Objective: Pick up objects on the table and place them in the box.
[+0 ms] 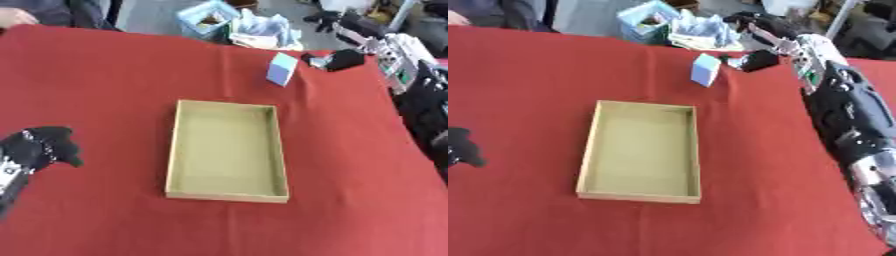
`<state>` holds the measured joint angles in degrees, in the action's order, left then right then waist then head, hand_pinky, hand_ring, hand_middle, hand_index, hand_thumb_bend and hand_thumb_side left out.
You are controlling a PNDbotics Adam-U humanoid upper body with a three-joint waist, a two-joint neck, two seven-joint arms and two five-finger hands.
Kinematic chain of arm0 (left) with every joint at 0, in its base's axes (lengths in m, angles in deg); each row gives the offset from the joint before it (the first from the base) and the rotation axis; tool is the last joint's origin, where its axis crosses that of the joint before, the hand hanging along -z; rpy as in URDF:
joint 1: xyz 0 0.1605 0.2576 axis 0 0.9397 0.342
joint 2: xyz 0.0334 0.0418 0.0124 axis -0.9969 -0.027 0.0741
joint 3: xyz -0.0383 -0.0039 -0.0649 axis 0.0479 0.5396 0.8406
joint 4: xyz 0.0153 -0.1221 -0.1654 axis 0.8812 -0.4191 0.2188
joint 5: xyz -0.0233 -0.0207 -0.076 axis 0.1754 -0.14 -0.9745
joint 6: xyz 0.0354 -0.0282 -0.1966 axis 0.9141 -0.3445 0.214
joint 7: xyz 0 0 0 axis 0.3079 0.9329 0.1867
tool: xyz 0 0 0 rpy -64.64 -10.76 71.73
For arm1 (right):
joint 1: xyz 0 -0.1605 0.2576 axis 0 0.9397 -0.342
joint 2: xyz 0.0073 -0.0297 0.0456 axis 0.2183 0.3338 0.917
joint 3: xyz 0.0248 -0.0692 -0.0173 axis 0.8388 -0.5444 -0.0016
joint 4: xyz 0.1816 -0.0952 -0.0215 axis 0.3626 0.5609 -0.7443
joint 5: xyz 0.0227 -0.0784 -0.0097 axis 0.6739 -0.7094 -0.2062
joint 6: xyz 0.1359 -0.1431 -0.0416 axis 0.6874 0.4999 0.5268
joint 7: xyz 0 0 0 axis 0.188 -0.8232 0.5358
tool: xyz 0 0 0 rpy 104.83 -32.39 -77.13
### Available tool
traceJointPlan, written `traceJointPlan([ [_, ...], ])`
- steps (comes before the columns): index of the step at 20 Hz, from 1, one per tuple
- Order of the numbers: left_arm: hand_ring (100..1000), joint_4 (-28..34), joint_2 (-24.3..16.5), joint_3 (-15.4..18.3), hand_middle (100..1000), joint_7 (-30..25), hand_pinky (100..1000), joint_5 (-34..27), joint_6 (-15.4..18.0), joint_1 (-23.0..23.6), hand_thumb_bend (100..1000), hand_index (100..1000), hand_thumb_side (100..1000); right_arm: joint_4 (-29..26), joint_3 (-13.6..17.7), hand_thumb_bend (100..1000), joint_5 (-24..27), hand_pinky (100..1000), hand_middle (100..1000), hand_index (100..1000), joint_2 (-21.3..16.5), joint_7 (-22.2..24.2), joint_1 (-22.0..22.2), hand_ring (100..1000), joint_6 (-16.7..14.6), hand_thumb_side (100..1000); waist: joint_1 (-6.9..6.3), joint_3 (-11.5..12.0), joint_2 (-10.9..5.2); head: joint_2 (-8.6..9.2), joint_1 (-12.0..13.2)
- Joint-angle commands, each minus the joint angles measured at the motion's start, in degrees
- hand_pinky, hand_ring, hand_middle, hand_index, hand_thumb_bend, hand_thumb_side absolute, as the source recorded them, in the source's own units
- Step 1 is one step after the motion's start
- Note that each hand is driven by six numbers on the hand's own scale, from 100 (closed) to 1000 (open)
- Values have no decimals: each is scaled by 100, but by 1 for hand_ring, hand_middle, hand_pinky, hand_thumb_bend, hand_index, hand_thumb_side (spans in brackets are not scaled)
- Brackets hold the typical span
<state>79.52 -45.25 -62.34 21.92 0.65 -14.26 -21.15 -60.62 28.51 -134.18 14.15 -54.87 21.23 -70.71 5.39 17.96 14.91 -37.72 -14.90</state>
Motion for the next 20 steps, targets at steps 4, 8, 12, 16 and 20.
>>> traceJointPlan([
  [4, 607, 148, -34, 23, 600, -51, 700, 26, 41, -102, 100, 809, 833, -24, 83, 267, -13, 793, 926, 1000, -203, -26, -74, 819, 91, 652, -27, 101, 1, 108, -126],
  [8, 602, 160, -26, 26, 600, -60, 701, 45, 50, -121, 100, 809, 836, 35, 104, 262, -86, 792, 925, 1000, -194, -45, -62, 817, 154, 661, -20, 168, 72, 154, -194],
  [12, 598, 166, -24, 30, 600, -67, 702, 62, 53, -134, 100, 810, 840, 116, 124, 261, -167, 791, 926, 1000, -176, -106, -47, 817, 226, 670, -13, 180, 122, 184, -244],
  [16, 598, 168, -22, 28, 601, -76, 702, 75, 55, -145, 100, 810, 843, 221, 149, 258, -257, 791, 926, 1000, -161, -189, -41, 817, 285, 675, -6, 198, 150, 215, -275],
  [20, 598, 167, -22, 31, 601, -78, 703, 84, 62, -151, 100, 810, 843, 340, 158, 255, -332, 790, 925, 1000, -132, -240, -32, 816, 321, 684, -9, 220, 168, 250, -304],
])
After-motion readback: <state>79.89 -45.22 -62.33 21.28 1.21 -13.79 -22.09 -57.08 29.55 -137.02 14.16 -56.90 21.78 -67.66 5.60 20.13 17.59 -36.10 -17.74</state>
